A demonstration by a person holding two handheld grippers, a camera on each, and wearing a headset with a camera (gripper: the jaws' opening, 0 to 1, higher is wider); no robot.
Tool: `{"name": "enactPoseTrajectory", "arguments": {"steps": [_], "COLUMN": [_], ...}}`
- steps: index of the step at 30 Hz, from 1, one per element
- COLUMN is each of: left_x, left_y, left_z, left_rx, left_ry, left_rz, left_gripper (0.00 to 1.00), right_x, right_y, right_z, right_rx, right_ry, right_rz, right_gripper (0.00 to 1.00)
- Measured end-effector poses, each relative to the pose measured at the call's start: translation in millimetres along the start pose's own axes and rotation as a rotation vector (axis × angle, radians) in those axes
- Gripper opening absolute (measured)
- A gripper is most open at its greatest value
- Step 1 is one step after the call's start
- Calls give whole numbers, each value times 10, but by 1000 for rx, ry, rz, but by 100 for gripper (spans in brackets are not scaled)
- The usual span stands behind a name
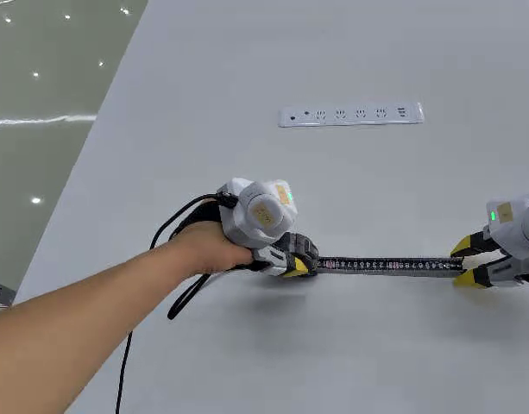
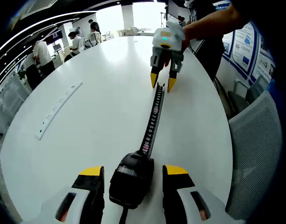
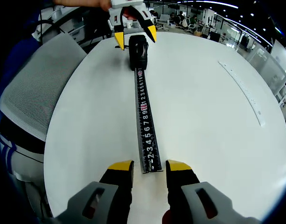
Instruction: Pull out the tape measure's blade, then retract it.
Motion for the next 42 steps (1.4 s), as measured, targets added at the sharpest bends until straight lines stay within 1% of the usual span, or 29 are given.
{"name": "enactPoseTrajectory", "arguments": {"steps": [1, 2, 4, 5, 7, 9, 12, 14, 17, 19, 20, 21, 23, 26, 27, 29, 31, 34, 36, 40, 42], "left_x": [1, -4, -17, -28, -27, -31, -21, -7, 22, 42, 42, 42, 52, 49, 45, 19, -4, -26, -44, -71, -72], "left_y": [14, 44, 79, 96, 122, 157, 200, 224, 277, 302, 318, 328, 363, 412, 434, 466, 500, 549, 588, 657, 683], "left_z": [-8, -25, -23, -27, -47, -82, -154, -171, -194, -223, -257, -268, -295, -329, -353, -379, -422, -449, -471, -530, -567], "left_rx": [-5, -21, -69, -88, -96, -116, -128, -150, -196, -202, -204, -211, -225, -249, -251, -260, -262, -283, -301, -324, -329], "left_ry": [9, 32, 89, 116, 123, 146, 180, 195, 243, 249, 256, 260, 266, 289, 288, 296, 303, 315, 335, 356, 359], "left_rz": [0, -1, -12, -24, -24, -31, -34, -39, -47, -45, -56, -60, -58, -62, -64, -80, -83, -93, -106, -120, -119], "left_gripper": [47, 48, 50, 53, 55, 56, 56, 56, 59, 60, 60, 61, 62, 65, 66, 66, 67, 67, 68, 69, 70], "right_x": [-11, -22, -45, -70, -93, -106, -150, -161, -195, -212, -223, -232, -261, -308, -331, -359, -392, -430, -467, -515, -524], "right_y": [5, 15, 37, 48, 68, 93, 128, 147, 186, 204, 216, 224, 248, 281, 296, 316, 345, 394, 432, 518, 564], "right_z": [-1, -12, -30, -47, -55, -51, -30, -11, 53, 81, 110, 128, 166, 216, 246, 280, 327, 398, 462, 589, 638], "right_rx": [5, 19, 41, 61, 77, 95, 129, 145, 166, 185, 191, 196, 221, 253, 261, 280, 297, 325, 341, 372, 388], "right_ry": [0, -2, -10, -28, -43, -53, -84, -101, -127, -144, -154, -161, -189, -227, -236, -258, -283, -316, -332, -355, -367], "right_rz": [-3, -5, -11, -29, -41, -43, -70, -76, -93, -102, -108, -114, -132, -161, -171, -187, -206, -225, -243, -261, -264], "right_gripper": [25, 26, 30, 31, 33, 34, 35, 38, 40, 42, 43, 44, 46, 49, 50, 52, 54, 57, 59, 63, 64]}}
Point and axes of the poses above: the centre of the closed fingertips' face, and the gripper's own axes: y roughly backward along the fingers, z roughly to its left, x roughly out of its underside, the point moved 4 cm from there along y, roughly backward along the fingers, and after that the axes turned 13 degrees about -z, right-handed, at the moved point
